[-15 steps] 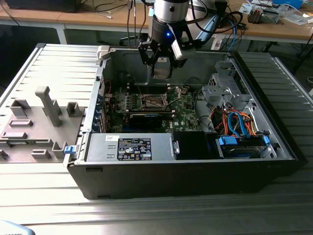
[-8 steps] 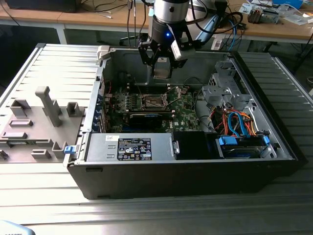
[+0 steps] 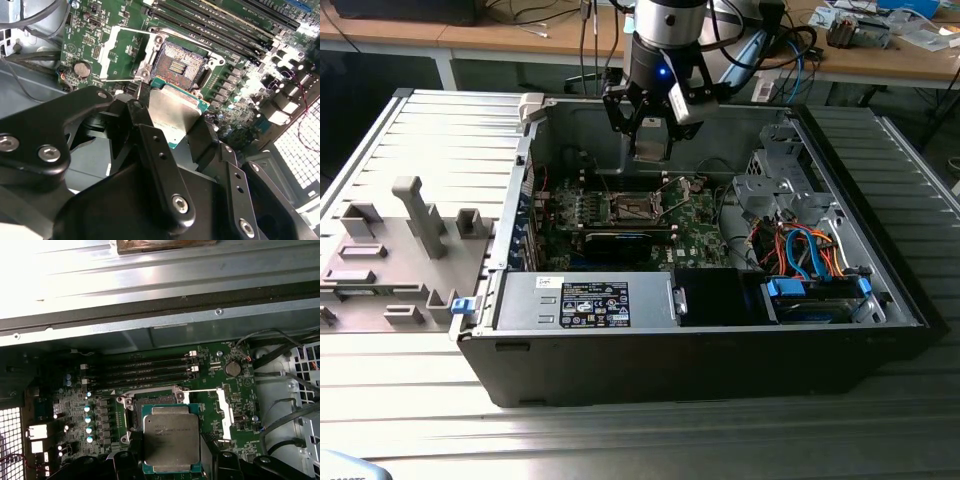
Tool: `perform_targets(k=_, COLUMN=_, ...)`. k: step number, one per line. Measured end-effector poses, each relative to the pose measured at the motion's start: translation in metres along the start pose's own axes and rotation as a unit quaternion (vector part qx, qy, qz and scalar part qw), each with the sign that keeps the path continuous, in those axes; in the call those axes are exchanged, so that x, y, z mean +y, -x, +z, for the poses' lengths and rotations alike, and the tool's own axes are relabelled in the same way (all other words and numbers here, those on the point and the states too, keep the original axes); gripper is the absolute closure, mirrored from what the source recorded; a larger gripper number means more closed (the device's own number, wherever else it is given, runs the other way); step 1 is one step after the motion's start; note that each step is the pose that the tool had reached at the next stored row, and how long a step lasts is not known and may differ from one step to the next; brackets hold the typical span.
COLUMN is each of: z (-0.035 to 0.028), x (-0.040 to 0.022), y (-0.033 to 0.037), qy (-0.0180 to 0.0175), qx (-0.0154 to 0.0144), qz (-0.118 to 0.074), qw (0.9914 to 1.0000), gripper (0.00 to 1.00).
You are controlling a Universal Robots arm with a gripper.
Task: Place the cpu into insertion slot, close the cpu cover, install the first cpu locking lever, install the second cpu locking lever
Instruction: 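Place the cpu into insertion slot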
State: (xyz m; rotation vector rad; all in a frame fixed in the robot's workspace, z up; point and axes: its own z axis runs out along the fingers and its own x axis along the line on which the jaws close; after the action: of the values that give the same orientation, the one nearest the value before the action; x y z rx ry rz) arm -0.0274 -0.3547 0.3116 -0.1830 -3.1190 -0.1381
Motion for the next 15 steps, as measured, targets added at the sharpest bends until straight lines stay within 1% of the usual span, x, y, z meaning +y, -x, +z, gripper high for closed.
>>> perform_targets(k=15, z=0.0012, x=-0.0001, y=0.0, qy=0.0002, qx=-0.0009, qz=0.01, qw=0.99995, gripper=0.45)
